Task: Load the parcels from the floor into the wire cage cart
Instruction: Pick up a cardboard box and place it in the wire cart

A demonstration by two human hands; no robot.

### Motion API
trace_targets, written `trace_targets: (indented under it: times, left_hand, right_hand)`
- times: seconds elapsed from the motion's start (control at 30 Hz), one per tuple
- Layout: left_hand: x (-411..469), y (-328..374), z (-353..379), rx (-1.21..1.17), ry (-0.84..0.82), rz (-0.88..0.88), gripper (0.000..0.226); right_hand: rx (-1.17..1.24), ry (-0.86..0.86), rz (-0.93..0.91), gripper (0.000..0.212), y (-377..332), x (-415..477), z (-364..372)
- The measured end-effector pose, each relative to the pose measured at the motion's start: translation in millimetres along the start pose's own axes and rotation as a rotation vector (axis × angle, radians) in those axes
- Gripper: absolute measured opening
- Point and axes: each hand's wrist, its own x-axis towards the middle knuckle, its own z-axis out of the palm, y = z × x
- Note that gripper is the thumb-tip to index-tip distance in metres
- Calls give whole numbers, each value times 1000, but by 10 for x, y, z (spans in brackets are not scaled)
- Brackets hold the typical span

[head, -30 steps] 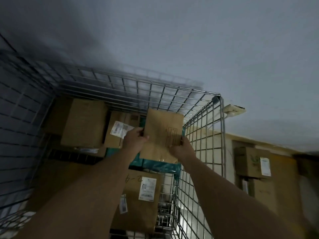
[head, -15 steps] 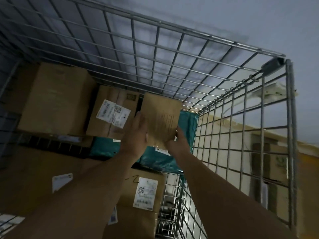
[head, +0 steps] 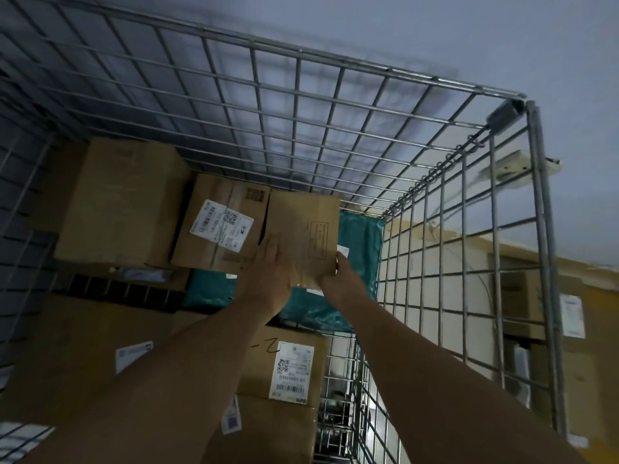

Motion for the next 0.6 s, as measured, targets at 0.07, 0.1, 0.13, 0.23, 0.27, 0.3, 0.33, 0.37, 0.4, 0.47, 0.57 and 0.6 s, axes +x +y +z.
trace_targets:
  times: [0.07,0.1,0.13,0.23,0.27,0.3,0.33,0.37,0.4,0.47,0.57,0.6]
  left_hand:
    - [-69,-25,-115,39,-18,26,75]
    - [-108,-50,-222,66,-10,48,72]
    - [-142,-80,-368,106,3,75,68]
    - [-250,-143,-993,229,60,112,57]
    - [-301,-130,-1289,252,70,92,57]
    - [-363,-91,-1593,270,82,70,59]
    - [-456,-24,-1931,289,94,43,60]
    - [-556,43,-2257,282,128,36,61]
    - [-678,114,-2562,255,180,40,61]
    - [-909,254,-3337,229,245,54,63]
    - [-1349,512,-4716,212,397,74,65]
    - [-1755,639,-5358,238,480,98,65]
  right_hand:
    - [-93,-35,17,62,-34,-136,-37]
    - [-148,-54,20,59,-72,-225,-92]
    - [-202,-74,15,57,-132,-321,-173]
    - [-389,-97,-58,56,-443,-654,-535]
    - [-447,-80,-92,58,-613,-781,-696]
    - [-503,-56,-120,59,-823,-925,-882]
    - [-539,-28,-138,60,-1073,-1101,-1081]
    - [-558,15,-163,60,-1325,-1300,-1280]
    - [-585,63,-201,60,-1567,-1513,-1468]
    - [-648,159,-290,62,-2101,-2008,-1918]
    - [-708,356,-421,60,-2984,-2974,-2677]
    - [-717,471,-480,59,-3272,-3589,-3011]
